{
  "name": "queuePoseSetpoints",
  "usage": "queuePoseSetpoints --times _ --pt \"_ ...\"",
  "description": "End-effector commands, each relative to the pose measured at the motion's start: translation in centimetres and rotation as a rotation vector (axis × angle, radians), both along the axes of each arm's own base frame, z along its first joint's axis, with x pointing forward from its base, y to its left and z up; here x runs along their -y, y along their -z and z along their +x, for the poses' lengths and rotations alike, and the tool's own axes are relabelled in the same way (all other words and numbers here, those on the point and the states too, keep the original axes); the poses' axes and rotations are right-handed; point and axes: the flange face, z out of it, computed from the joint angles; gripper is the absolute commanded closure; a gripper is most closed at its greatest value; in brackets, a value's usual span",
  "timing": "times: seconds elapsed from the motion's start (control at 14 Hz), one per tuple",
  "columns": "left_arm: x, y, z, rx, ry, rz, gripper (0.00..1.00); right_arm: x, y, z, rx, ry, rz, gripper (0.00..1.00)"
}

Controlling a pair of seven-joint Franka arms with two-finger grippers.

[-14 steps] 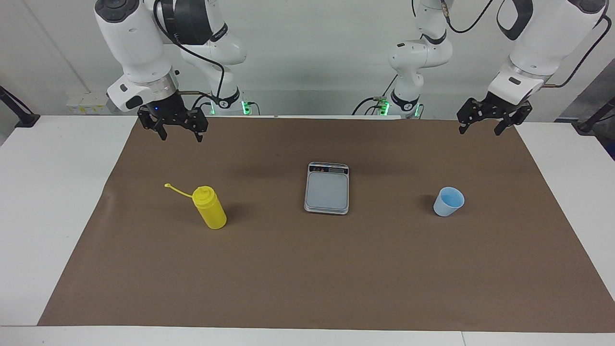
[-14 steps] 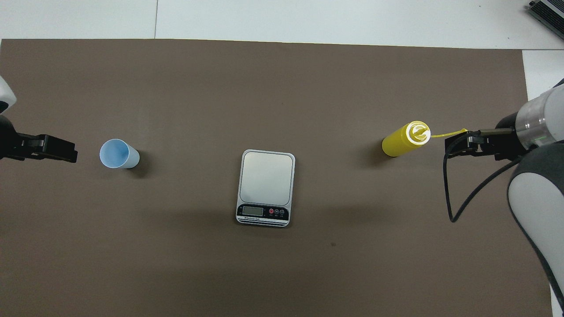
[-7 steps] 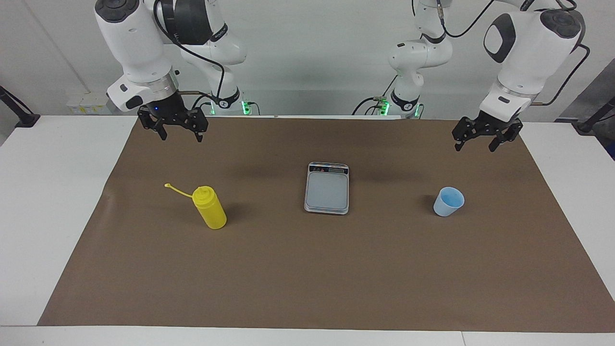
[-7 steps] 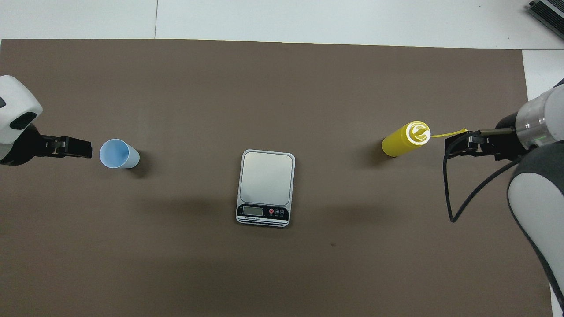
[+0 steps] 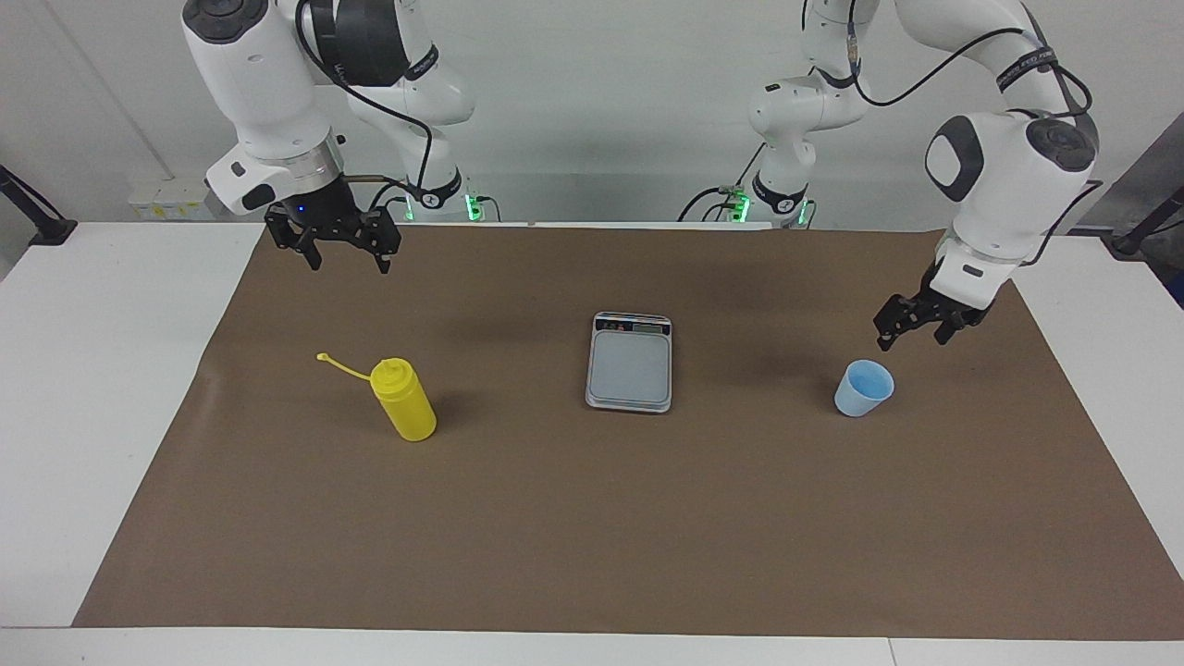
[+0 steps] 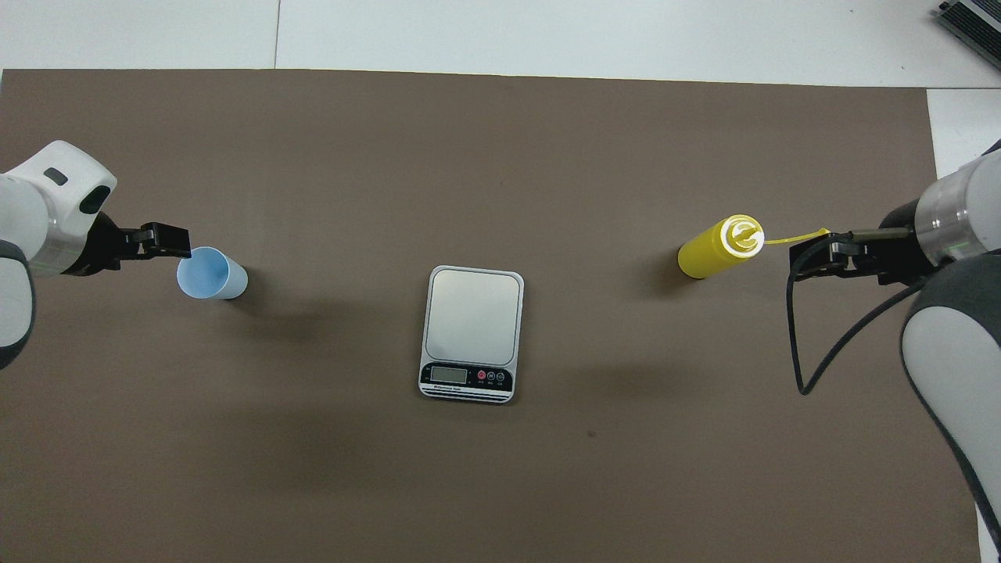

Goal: Pour seasoning into cup on scale with both arms
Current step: 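Grasp the light-blue cup with the left gripper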

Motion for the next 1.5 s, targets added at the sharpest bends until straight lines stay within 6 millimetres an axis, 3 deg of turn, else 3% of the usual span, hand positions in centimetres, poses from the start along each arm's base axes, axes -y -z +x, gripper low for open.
queuePoseSetpoints --times 0.0,0.14,0.29,0.86,1.07,1.14,1.43 --pt "-1.2 3.5 -1.0 0.035 -0.065 -0.009 0.00 0.1 0.1 -0.4 0.014 0.002 0.002 0.00" --pt "-1.6 5.3 -1.5 0.031 -0.073 -0.009 0.00 0.1 0.0 -0.5 0.016 0.003 0.002 0.00" --pt "-2.2 5.7 -1.5 0.030 -0.084 -0.010 0.00 0.1 0.2 -0.5 0.013 0.003 0.000 0.00" --pt "-2.0 11.3 -0.9 0.004 -0.093 -0.026 0.02 0.1 0.2 -0.5 0.014 0.003 0.001 0.00" --pt "-1.4 11.6 -1.0 0.008 -0.098 -0.027 0.88 0.1 0.2 -0.5 0.014 0.003 0.002 0.00" --pt "-1.3 11.6 -1.0 0.008 -0.087 -0.026 1.00 0.1 0.2 -0.5 0.014 0.003 0.002 0.00" --pt "-1.1 10.6 -0.3 0.001 -0.044 -0.019 1.00 0.1 0.2 -0.5 0.014 0.003 0.001 0.00"
